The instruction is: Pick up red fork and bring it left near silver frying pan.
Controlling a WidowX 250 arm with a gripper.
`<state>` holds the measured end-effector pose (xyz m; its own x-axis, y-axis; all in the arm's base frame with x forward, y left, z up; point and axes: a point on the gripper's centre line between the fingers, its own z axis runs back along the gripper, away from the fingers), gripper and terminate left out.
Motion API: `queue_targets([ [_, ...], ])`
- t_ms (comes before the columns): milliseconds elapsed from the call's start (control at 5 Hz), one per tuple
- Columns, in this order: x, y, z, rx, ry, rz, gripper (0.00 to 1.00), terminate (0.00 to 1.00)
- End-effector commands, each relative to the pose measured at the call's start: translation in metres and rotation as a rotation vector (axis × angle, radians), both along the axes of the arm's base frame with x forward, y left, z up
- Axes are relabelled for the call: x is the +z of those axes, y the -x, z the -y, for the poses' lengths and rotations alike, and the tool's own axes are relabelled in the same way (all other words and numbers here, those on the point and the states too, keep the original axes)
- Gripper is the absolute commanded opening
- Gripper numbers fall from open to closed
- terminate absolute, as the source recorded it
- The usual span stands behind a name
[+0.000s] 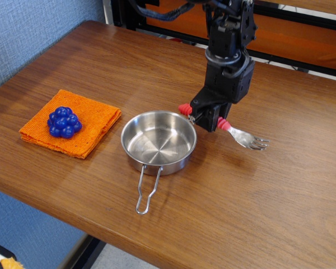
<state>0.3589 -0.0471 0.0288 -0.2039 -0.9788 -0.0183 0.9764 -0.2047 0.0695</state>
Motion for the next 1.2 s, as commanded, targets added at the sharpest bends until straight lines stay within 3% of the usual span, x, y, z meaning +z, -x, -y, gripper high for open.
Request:
queue_targets([
  [0, 0.012, 0.007, -0.006, 0.01, 0.017, 0.074, 0.0, 0.0],
  [200, 0.012, 0.007, -0.004, 0.019, 0.027, 0.085, 0.0, 0.0],
  [400, 0.012, 0.004, -0.001, 0.033, 0.025, 0.084, 1.0, 0.0],
  [800, 0.019, -0.002, 0.003, 0.069, 0.013, 0.109, 1.0, 0.0],
  [1000, 0.038, -0.005, -0.001, 0.11, 0.047, 0.142, 1.0, 0.0],
])
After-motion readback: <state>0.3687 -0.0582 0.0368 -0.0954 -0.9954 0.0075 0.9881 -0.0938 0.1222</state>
